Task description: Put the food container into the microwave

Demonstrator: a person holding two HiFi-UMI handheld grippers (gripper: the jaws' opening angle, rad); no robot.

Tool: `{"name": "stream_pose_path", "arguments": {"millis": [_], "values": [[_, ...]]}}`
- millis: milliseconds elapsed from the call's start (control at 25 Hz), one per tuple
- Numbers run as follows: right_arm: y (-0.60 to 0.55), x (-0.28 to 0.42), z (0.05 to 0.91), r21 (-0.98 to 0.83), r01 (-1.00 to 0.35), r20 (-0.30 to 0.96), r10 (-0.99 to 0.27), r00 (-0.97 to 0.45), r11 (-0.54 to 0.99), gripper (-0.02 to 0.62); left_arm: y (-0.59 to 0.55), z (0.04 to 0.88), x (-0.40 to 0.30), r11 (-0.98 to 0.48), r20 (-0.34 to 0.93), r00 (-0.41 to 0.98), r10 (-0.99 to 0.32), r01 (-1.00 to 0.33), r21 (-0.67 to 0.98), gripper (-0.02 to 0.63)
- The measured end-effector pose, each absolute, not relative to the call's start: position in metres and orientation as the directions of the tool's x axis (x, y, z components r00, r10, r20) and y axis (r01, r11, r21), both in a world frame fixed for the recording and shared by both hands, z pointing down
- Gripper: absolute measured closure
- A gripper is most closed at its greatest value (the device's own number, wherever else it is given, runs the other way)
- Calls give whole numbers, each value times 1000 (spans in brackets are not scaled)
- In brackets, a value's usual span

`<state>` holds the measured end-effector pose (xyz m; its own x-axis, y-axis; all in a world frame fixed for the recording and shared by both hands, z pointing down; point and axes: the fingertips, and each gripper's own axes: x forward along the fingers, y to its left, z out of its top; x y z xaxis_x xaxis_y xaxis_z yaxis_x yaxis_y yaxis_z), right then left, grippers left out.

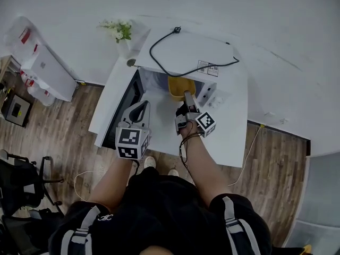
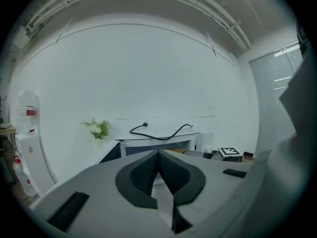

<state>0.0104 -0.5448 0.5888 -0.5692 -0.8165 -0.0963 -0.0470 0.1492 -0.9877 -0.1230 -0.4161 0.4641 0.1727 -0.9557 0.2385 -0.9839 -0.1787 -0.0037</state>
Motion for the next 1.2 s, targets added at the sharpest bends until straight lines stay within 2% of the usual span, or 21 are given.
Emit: {"name": "stream_pose_path", "arguments": {"millis": [320, 720, 1080, 1200], "values": [[-598, -16, 607, -995, -11, -76, -852, -518, 96, 367, -436, 473, -144, -187, 264, 182, -947, -982, 7, 594], [-650, -37, 621, -997, -28, -44, -867, -497, 67, 367, -455, 484, -160, -216, 267, 209, -941, -976, 3, 594], [-657, -39, 639, -997, -71, 44, -876, -480, -11, 360, -467, 493, -168, -221, 272, 224, -936, -974, 41, 594], [-656, -39, 644, -991, -123, 100, -866, -490, -45, 359, -470, 496, -165, -230, 266, 240, -934, -971, 68, 594]]}}
